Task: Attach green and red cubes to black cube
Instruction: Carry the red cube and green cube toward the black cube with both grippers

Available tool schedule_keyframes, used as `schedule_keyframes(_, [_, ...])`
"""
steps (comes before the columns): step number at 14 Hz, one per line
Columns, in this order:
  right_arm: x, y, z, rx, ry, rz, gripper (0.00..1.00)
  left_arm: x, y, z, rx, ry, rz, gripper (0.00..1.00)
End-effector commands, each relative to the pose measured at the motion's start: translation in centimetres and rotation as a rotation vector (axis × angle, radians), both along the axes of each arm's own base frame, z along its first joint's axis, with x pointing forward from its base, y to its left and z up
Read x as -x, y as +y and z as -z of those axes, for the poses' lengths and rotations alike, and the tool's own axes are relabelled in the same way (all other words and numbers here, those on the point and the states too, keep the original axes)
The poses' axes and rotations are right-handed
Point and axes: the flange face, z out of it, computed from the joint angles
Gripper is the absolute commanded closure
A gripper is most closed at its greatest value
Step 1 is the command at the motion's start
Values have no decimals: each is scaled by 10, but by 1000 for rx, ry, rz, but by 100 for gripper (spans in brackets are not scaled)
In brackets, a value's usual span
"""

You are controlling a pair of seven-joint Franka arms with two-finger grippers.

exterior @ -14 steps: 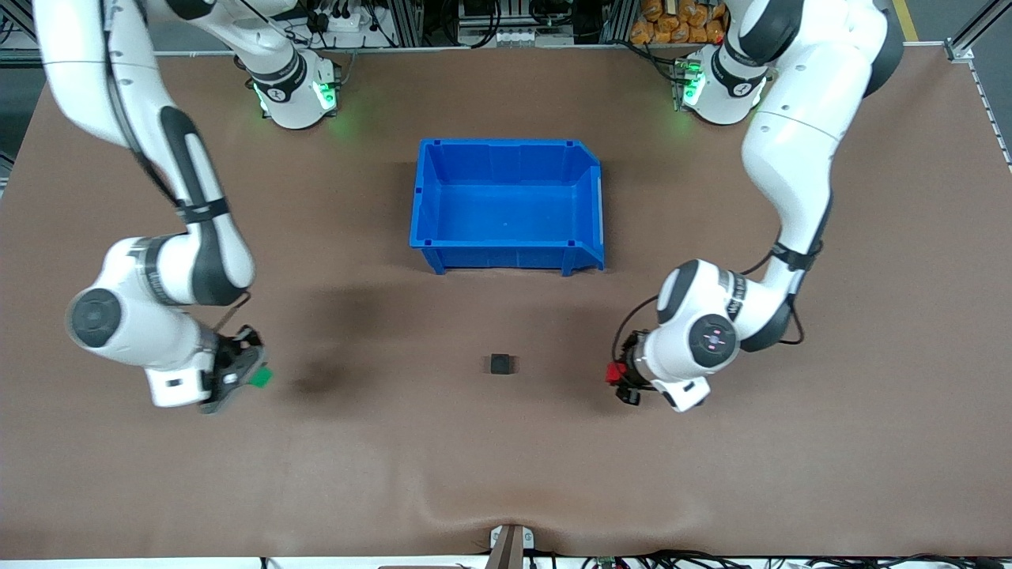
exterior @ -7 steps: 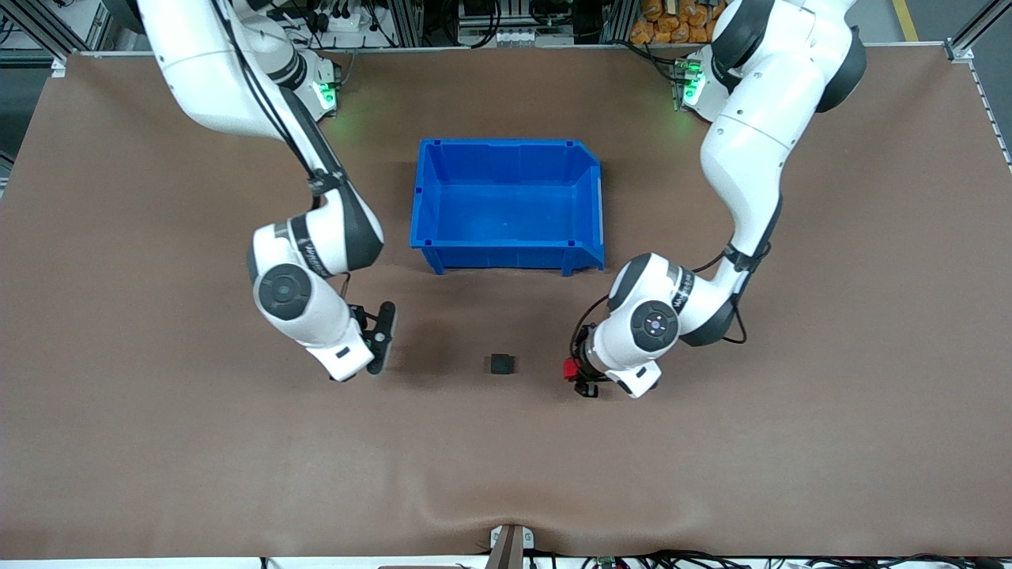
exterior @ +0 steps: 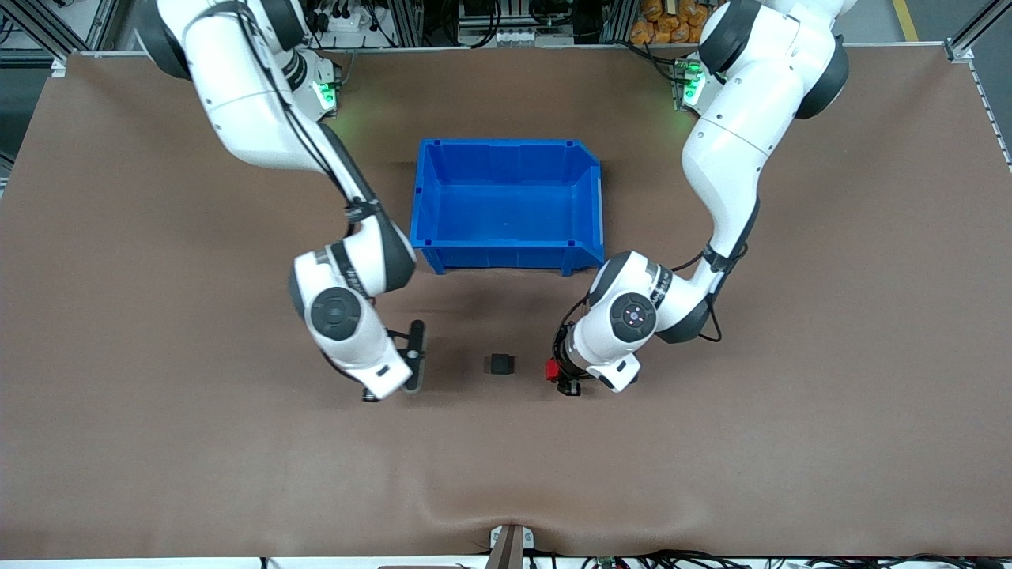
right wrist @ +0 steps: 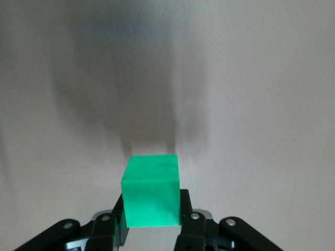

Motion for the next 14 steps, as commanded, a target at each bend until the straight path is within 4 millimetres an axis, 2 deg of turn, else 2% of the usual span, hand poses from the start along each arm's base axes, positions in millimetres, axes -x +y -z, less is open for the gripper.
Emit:
schedule_keyframes(1, [3, 33, 11, -8, -22, 66, 100, 11, -35, 12, 56, -13, -43, 100])
schedule_keyframes(3, [8, 58, 26, -51, -20, 66, 100, 19, -46, 15, 71, -13, -51, 100])
schedule_keyframes(4, [11, 63, 33, -77, -12, 65, 100, 22, -51, 14, 75, -18, -48, 100])
schedule_keyframes(8, [8, 60, 33, -124, 0, 97, 100, 23, -51, 17, 66, -21, -45, 100])
schedule_keyframes(9, [8, 60, 33, -124, 0, 99, 100, 22, -50, 15, 66, -24, -45, 93])
schedule_keyframes(11, [9, 62, 34, -130, 4, 103, 100, 23, -50, 11, 57, -24, -37, 22])
schedule_keyframes(12, [11, 65, 35, -133, 6, 99, 100, 21, -50, 7, 53, -34, -29, 0])
schedule_keyframes(14, [12, 71, 33, -144, -10, 94, 100, 21, -53, -14, 44, -69, -4, 0])
